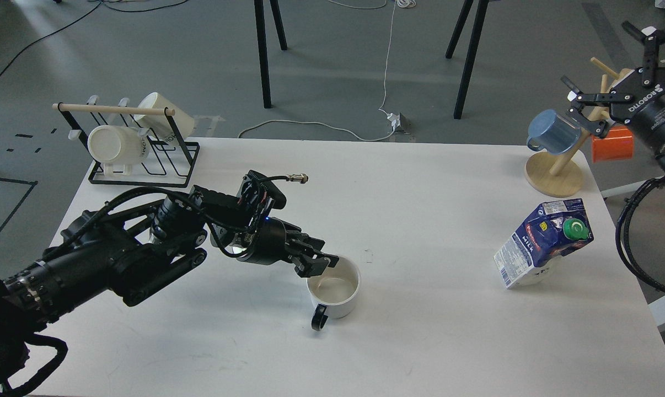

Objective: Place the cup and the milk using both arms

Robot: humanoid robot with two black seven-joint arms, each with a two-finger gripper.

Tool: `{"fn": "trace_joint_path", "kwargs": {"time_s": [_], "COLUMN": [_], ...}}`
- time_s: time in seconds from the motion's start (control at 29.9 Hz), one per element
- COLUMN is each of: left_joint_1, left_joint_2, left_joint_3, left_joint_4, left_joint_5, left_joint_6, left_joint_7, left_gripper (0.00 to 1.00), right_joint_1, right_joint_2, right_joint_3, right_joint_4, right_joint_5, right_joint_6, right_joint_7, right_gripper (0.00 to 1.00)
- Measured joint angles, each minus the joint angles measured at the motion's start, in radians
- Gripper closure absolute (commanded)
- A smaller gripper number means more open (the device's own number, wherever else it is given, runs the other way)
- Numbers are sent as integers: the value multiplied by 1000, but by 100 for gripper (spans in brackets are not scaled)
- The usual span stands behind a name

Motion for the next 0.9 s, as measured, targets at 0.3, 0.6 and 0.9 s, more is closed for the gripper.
{"fn": "trace_joint_path", "kwargs": {"time_s": [0.3,0.6,0.9], "left_joint_1": [0,2,9], "left_joint_2": [117,304,414], "left_joint_3": [-19,-22,-24], "left_joint_4": [13,31,145], "left_joint_5": [-314,-814,-1483], "left_joint_6": [0,0,0], "left_joint_7": [0,0,0], "left_gripper": [16,13,11], "right_joint_1": [5,14,-13], "right_joint_2": [-11,-69,-179], "right_joint_3": [15,22,50], "right_joint_4": [0,16,138], "right_joint_5": [0,19,654], "right_joint_6": [0,0,-65], "right_joint_7": [-9,-18,-61], "right_gripper": [1,1,1]}}
